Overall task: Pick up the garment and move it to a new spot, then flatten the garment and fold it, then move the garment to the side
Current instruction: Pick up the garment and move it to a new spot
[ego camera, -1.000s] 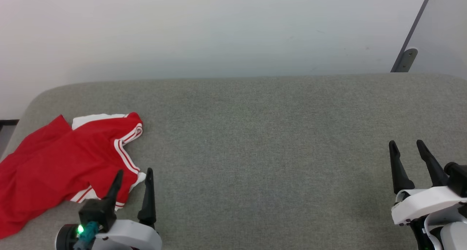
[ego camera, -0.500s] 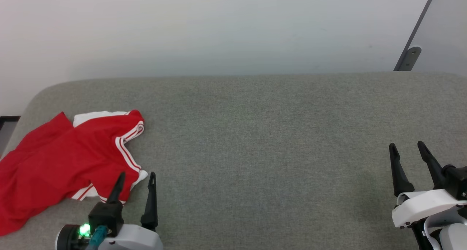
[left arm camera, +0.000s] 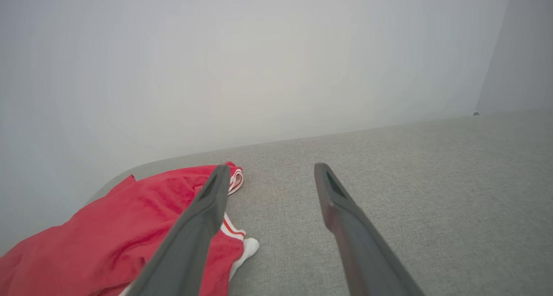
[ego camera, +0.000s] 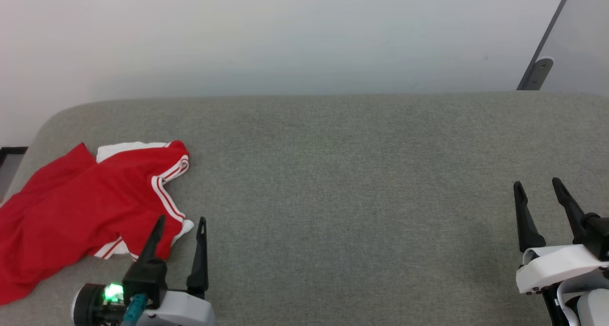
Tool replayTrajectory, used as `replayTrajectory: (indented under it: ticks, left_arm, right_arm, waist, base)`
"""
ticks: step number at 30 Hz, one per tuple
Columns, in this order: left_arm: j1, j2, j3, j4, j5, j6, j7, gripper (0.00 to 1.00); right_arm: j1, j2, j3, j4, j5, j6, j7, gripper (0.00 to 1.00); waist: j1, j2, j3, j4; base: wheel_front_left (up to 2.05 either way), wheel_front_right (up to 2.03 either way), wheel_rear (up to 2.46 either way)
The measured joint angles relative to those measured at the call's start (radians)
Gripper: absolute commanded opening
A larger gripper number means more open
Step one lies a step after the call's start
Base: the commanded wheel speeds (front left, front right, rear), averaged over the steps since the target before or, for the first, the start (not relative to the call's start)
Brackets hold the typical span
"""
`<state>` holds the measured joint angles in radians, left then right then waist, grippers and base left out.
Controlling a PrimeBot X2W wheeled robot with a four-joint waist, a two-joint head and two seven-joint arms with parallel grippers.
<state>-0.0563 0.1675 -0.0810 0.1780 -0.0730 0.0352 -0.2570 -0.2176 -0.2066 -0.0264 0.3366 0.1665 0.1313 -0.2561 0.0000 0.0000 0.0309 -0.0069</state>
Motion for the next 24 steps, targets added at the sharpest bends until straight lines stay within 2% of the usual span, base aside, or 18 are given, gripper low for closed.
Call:
replayTrajectory:
  ticks: [12, 24]
  left_arm:
    - [-0.022, -0.040, 0.019, 0.018, 0.004, -0.037, -0.007, 1.00]
    - [-0.011, -0.082, 0.050, 0.015, 0.002, -0.036, -0.007, 1.00]
  right_arm:
    - [0.005, 0.001, -0.029, -0.022, 0.042, 0.000, -0.005, 1.00]
    - [0.018, 0.010, 0.028, -0.028, 0.055, 0.000, -0.008, 1.00]
  waist:
    - [0.0000, 0.0000, 0.006, 0.057]
    - [0.0000, 0.0000, 0.009, 0.233]
  base:
    - [0.00, 0.00, 0.00]
    - [0.00, 0.00, 0.00]
